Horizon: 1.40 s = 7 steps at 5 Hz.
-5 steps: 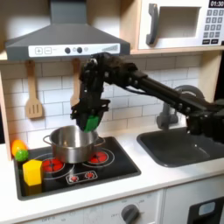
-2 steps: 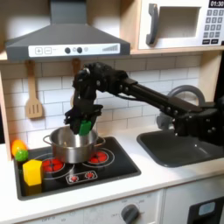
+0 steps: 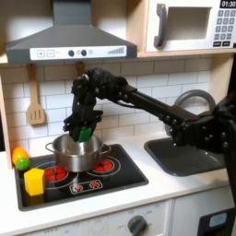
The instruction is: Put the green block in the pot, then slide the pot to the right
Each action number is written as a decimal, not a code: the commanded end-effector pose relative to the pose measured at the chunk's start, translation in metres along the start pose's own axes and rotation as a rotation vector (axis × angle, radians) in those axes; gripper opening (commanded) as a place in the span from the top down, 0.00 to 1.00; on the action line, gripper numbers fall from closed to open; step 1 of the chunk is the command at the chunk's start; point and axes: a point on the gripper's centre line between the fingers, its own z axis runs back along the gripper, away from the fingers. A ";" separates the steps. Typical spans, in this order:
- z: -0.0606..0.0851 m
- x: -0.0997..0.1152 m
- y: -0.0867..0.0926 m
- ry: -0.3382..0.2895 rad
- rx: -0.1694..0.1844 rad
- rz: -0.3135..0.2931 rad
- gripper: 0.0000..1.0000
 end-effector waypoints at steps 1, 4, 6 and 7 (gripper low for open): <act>-0.012 0.001 -0.001 0.055 -0.012 -0.018 0.00; -0.018 -0.010 -0.003 0.094 -0.013 -0.032 0.00; -0.035 -0.024 -0.003 0.152 -0.017 -0.033 0.00; -0.037 -0.027 -0.006 0.163 -0.023 -0.038 0.00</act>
